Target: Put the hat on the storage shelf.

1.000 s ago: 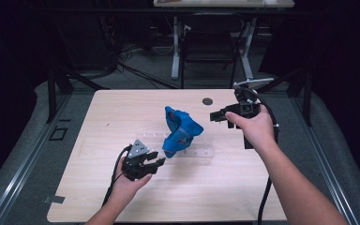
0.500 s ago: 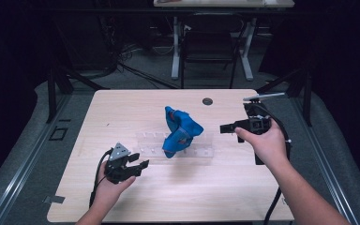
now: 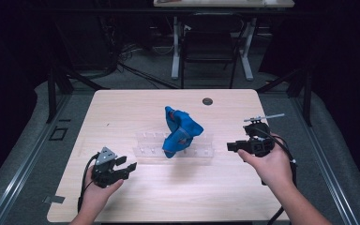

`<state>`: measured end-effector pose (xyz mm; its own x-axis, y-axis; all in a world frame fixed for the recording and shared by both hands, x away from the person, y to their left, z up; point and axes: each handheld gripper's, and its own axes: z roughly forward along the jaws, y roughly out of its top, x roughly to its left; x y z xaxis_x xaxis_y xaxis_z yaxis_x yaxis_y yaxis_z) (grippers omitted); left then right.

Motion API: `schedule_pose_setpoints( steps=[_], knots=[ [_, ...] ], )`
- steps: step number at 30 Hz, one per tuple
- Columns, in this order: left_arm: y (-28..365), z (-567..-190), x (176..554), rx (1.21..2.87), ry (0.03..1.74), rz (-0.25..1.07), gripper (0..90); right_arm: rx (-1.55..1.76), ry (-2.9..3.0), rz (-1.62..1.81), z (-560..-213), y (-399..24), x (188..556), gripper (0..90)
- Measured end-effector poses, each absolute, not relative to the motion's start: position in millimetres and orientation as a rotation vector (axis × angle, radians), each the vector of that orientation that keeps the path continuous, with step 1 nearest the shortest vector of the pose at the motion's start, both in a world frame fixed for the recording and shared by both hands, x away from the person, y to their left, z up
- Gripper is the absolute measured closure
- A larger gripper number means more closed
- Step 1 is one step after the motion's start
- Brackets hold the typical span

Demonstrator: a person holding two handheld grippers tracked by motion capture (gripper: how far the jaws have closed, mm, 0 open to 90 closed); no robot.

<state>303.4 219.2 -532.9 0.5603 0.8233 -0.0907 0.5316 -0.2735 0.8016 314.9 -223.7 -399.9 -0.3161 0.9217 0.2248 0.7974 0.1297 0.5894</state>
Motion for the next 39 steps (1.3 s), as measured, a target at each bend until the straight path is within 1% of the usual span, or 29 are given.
schedule_pose_setpoints(
  steps=[8, 12, 19, 20, 21, 25, 26, 27, 32, 35, 39],
  knots=[
    [232, -540, 300, 1.936, 1.12, 0.437, 47.3, 1.716, 2.137, 1.015, -412, -232, 302, 58.7],
    [235, -543, 300, 1.942, 1.136, 0.434, 46.4, 1.711, 2.088, 1.034, -426, -236, 296, 56.8],
    [237, -548, 300, 1.936, 1.136, 0.454, 43.9, 1.62, 2.04, 1.0, -455, -237, 288, 47.7],
    [237, -548, 300, 1.936, 1.136, 0.454, 43.6, 1.62, 2.04, 1.0, -455, -237, 288, 47.7],
    [238, -550, 300, 1.931, 1.132, 0.454, 43.0, 1.59, 2.018, 0.999, -462, -236, 285, 45.2],
    [239, -553, 300, 1.938, 1.121, 0.456, 42.4, 1.546, 1.981, 0.989, -479, -237, 277, 42.3],
    [239, -553, 300, 1.938, 1.121, 0.456, 42.5, 1.546, 1.981, 0.989, -479, -237, 277, 42.3],
    [239, -553, 300, 1.945, 1.123, 0.446, 42.5, 1.533, 1.967, 0.989, -491, -238, 274, 42.1],
    [240, -555, 298, 1.937, 1.138, 0.434, 42.6, 1.523, 1.928, 1.0, -512, -241, 269, 42.1],
    [239, -556, 298, 1.94, 1.14, 0.41, 42.8, 1.495, 1.901, 1.008, -517, -243, 267, 42.8],
    [235, -557, 298, 1.951, 1.128, 0.409, 42.9, 1.484, 1.881, 1.037, -522, -246, 264, 42.7]
  ],
)
